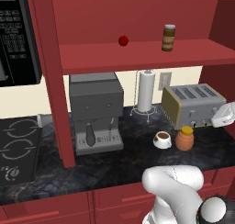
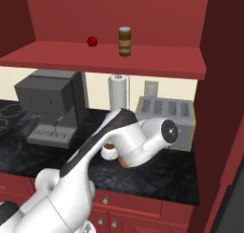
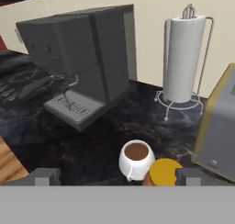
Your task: Pick the cinnamon and honey bottle from the cabinet and place them next to the mug.
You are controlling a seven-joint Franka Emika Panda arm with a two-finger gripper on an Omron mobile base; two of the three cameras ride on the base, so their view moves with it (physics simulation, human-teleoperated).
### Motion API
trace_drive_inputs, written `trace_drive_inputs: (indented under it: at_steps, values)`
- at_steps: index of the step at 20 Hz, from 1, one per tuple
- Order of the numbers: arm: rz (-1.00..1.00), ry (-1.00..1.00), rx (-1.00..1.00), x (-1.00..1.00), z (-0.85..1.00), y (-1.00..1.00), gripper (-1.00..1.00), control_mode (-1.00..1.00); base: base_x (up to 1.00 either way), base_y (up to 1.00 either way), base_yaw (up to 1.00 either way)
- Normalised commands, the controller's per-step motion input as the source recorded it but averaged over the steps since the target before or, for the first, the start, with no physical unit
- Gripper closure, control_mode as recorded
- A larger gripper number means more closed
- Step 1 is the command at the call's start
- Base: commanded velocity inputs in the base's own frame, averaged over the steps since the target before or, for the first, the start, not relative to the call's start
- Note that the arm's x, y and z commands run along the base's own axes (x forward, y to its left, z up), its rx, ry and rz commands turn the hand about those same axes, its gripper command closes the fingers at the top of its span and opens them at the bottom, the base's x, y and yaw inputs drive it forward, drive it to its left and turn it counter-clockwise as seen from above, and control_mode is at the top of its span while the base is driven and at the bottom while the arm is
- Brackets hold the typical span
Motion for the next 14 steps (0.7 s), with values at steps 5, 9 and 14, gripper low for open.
trace_drive_inputs:
  at_steps: [5,9,14]
  values:
    - [-0.29,-0.03,0.0,-0.76,0.53,0.43,-1.0,-1.0,0.0,0.0,0.0]
    - [-0.29,-0.01,0.0,-0.7,0.66,0.64,-1.0,-1.0,0.0,0.0,0.0]
    - [-0.22,0.0,-0.01,-0.62,0.81,0.64,-1.0,-1.0,0.0,0.0,0.0]
